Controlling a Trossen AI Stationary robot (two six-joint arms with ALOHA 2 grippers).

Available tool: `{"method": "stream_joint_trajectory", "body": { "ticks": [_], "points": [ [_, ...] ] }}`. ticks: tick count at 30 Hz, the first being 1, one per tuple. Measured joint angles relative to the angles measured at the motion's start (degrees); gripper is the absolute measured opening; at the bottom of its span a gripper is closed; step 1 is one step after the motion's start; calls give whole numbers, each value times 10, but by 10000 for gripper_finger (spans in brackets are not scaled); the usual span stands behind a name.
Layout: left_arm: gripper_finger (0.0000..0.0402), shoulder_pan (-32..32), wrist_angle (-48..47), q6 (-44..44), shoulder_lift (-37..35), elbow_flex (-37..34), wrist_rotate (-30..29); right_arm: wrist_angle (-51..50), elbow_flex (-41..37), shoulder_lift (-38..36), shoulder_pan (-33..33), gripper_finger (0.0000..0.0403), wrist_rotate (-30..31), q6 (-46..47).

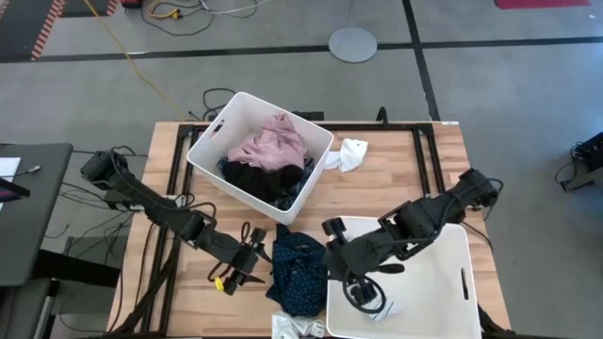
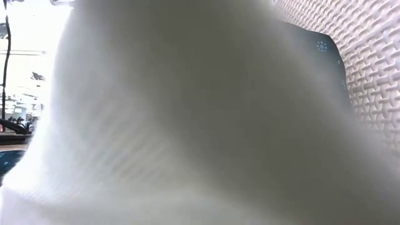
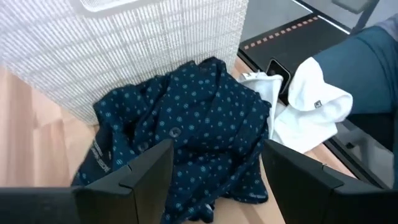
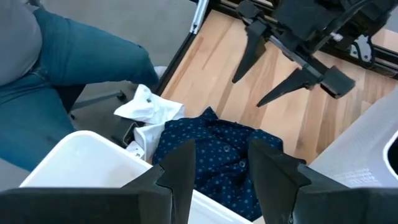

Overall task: Sort clothes
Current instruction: Put the dark blue circle dotted polo shirt into the top white laundry bin

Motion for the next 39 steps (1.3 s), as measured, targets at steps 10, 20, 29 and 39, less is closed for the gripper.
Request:
{"method": "stream_joint_trajectory", "body": {
  "ticks": [10,20,29,39],
  "points": [
    [240,-17,8,21,0,0,-51,1,-3,0,6,166,0,3],
    [240,-18,20,42,1,0,-67,2,-42,0,6,166,0,4],
    [240,-18,136,109,107,0,-81,15,-43,0,12,166,0,-2],
    [308,27,232,92,192,0,-52,15,-43,0,16,166,0,3]
  ]
}}
